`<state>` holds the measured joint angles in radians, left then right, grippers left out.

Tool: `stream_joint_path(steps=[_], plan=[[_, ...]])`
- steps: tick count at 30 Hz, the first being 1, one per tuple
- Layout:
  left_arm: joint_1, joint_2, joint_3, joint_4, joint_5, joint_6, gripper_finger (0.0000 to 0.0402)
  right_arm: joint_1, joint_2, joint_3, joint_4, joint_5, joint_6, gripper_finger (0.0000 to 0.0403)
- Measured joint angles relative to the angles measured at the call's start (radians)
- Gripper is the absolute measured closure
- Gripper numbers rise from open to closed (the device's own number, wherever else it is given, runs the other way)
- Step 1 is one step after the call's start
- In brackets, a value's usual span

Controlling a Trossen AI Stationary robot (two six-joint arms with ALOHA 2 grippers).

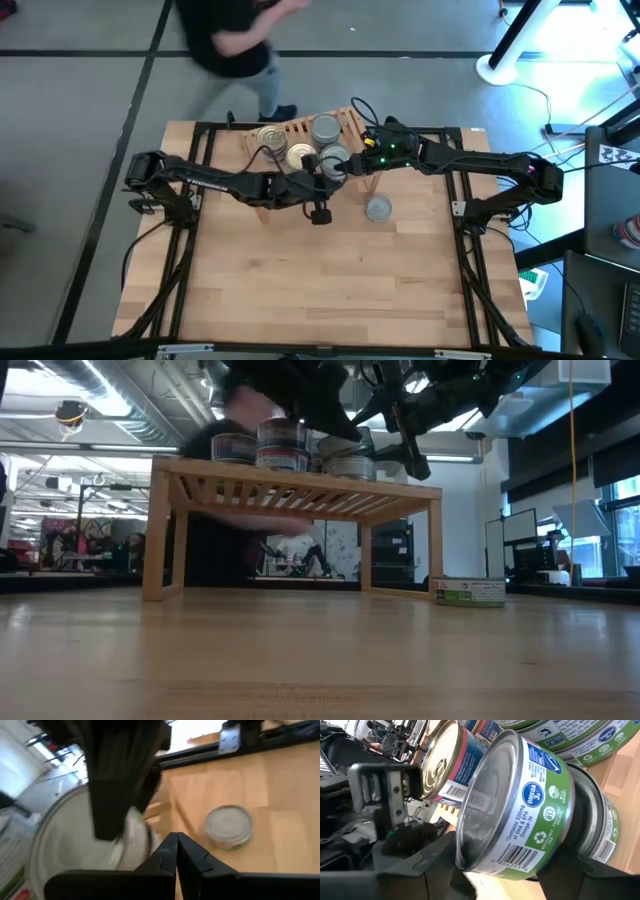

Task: Stack canned seafood by type on shelf
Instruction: Stack the green tuna can on top of the green tuna can on the shelf

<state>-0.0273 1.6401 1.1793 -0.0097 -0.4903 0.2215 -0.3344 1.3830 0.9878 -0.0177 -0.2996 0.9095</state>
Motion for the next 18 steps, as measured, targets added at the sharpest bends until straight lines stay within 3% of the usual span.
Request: stream_joint_path(steps=[14, 18], plan=[[0.009, 0.008, 0.0, 0.047, -0.091, 0.024, 0.0401, 0.0, -0.017, 0.001, -0.056, 0.01, -0.031, 0.0158], [0.008, 0.007, 0.0, 0.051, -0.091, 0.031, 0.0401, 0.001, -0.039, 0.001, -0.096, 0.058, -0.06, 0.0158]])
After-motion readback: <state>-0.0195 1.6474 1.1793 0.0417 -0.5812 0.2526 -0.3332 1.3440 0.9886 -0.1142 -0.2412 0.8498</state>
